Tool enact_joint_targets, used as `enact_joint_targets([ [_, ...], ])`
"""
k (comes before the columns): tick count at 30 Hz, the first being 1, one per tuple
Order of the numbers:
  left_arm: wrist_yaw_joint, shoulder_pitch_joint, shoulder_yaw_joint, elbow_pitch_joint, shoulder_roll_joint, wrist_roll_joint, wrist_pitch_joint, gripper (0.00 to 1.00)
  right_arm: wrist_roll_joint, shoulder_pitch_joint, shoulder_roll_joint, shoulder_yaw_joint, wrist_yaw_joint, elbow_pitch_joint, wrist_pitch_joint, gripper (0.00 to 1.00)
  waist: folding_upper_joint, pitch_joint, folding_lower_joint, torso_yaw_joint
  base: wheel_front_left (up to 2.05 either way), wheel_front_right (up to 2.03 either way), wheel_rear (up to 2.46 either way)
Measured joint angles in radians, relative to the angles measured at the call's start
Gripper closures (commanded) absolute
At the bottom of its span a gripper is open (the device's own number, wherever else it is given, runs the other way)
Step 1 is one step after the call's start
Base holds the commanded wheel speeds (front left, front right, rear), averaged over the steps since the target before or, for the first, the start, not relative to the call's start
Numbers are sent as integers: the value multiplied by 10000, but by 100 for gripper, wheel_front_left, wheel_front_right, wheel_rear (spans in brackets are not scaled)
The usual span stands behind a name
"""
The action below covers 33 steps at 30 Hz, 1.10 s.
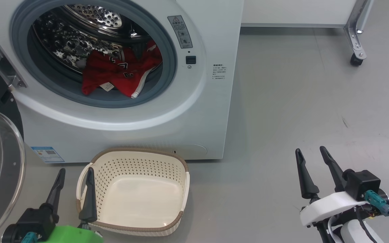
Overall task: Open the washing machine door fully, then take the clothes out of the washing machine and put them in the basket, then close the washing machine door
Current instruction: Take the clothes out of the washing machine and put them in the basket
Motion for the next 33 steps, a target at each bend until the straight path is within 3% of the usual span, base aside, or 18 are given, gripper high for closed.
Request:
enact_joint_targets([
  [33, -4, 9, -96, 159, -8, 71, 0, 0, 0, -6, 40, -23, 6, 31, -8, 0, 0, 279, 0, -18, 0, 0, 0],
])
